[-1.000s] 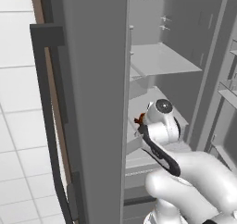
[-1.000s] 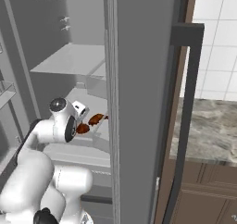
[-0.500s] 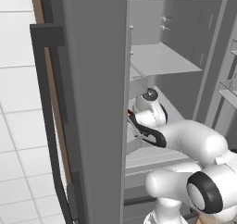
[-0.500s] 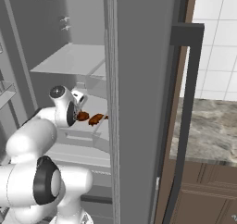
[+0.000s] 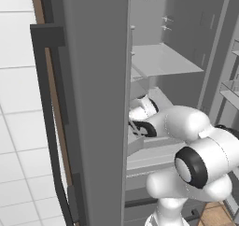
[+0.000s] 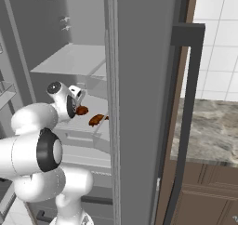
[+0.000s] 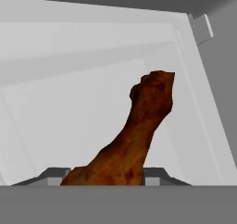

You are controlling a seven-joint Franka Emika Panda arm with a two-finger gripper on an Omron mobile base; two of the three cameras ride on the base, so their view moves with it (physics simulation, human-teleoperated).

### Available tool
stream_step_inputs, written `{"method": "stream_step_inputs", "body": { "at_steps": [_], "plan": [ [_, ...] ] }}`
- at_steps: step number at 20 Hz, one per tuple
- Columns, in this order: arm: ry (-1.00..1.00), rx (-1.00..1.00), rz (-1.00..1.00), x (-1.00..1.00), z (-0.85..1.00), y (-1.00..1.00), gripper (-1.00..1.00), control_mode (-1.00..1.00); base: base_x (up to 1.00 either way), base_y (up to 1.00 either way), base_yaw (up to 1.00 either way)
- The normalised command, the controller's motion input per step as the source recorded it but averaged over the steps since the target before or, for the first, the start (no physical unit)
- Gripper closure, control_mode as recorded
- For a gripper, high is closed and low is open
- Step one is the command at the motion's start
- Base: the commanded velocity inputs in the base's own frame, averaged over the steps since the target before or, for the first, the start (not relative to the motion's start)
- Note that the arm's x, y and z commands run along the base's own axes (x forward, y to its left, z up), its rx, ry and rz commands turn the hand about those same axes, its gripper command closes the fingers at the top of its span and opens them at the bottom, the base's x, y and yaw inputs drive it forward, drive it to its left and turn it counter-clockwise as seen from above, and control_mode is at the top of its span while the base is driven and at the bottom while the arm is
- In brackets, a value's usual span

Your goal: Place the chicken drumstick on the counter behind the older chicken drumstick on the same shelf of the fridge to maintain FIFO order. Close the fridge door when finished.

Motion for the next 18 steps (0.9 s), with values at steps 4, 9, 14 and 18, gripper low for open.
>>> {"method": "stream_step_inputs", "body": {
  "at_steps": [4, 9, 14, 18],
  "plan": [
    [0.00, 0.00, 0.01, 0.55, -0.11, 0.04, 1.00, -1.00, 0.00, 0.00, 0.00],
    [0.00, -0.01, 0.03, 0.57, -0.25, 0.00, 1.00, -1.00, 0.00, 0.00, 0.00],
    [0.00, -0.01, 0.03, 0.58, -0.25, 0.00, 1.00, -1.00, 0.00, 0.00, 0.00],
    [0.00, -0.02, 0.01, 0.59, -0.20, 0.01, 1.00, -1.00, 0.00, 0.00, 0.00]
  ]
}}
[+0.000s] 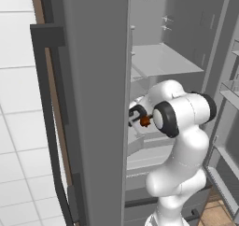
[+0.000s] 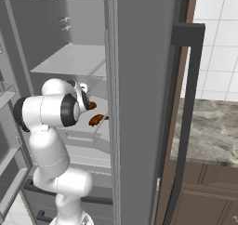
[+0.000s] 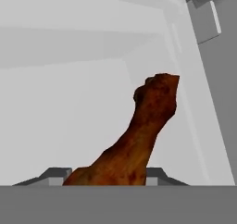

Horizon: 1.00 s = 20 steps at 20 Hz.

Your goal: Place the chicken drumstick on the counter behind the older chicken drumstick on the same shelf of the fridge to maintain FIFO order. Close the fridge door when finished.

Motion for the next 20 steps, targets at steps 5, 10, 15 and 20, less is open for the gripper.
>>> {"method": "stream_step_inputs", "body": {
  "at_steps": [5, 10, 15, 20],
  "plan": [
    [0.00, -0.04, 0.00, 0.41, -0.30, 0.10, 1.00, -1.00, 0.00, 0.00, 0.00],
    [0.00, -0.04, 0.00, 0.45, -0.39, 0.17, 1.00, -1.00, 0.00, 0.00, 0.00],
    [0.00, -0.01, 0.01, 0.55, -0.39, 0.14, 1.00, -1.00, 0.00, 0.00, 0.00],
    [0.00, -0.06, 0.01, 0.23, -0.71, 0.04, -1.00, -1.00, 0.00, 0.00, 0.00]
  ]
}}
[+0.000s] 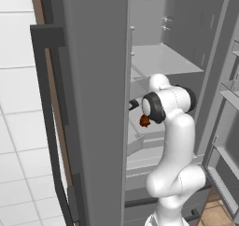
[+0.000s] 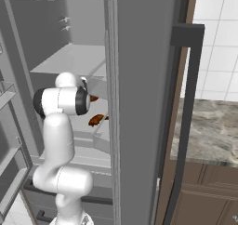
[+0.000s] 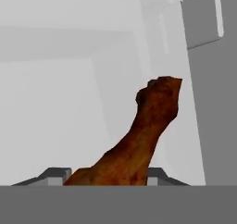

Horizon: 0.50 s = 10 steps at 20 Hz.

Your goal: Place the chicken drumstick on the counter behind the older chicken drumstick on the same shelf of the fridge to maintain FIFO order. Close the fridge door when finished.

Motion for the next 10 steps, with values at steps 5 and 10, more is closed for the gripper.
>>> {"method": "stream_step_inputs", "body": {
  "at_steps": [5, 10],
  "plan": [
    [-0.13, -0.04, 0.02, -0.08, -0.58, 0.00, -1.00, -1.00, 0.00, 0.00, 0.00],
    [-0.26, -0.02, 0.02, -0.43, -0.61, -0.01, -1.00, -1.00, 0.00, 0.00, 0.00]
  ]
}}
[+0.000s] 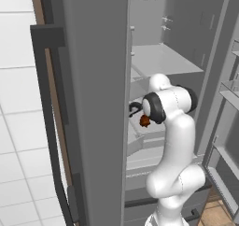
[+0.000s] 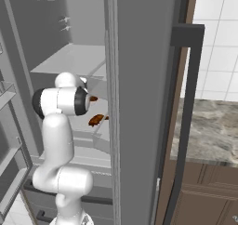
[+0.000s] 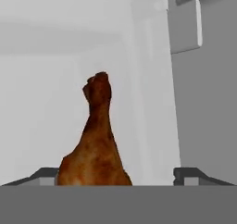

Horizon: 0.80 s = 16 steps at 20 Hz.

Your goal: Place the chicken drumstick on the counter behind the older chicken drumstick on the same shelf of the fridge to maintain FIFO order. Close the fridge door when finished.

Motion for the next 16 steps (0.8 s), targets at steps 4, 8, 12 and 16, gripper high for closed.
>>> {"method": "stream_step_inputs", "body": {
  "at_steps": [4, 8, 12, 16],
  "plan": [
    [-0.23, 0.00, 0.02, -0.45, -0.46, 0.00, -1.00, -1.00, 0.00, 0.00, 0.00],
    [-0.09, 0.00, 0.00, -0.57, 0.03, 0.00, -1.00, -1.00, 0.00, 0.00, 0.00],
    [0.07, 0.00, -0.01, -0.76, 0.52, 0.00, -1.00, -1.00, 0.00, 0.00, 0.00],
    [0.14, 0.00, -0.04, -0.85, 0.57, 0.00, -1.00, -1.00, 0.00, 0.00, 0.00]
  ]
}}
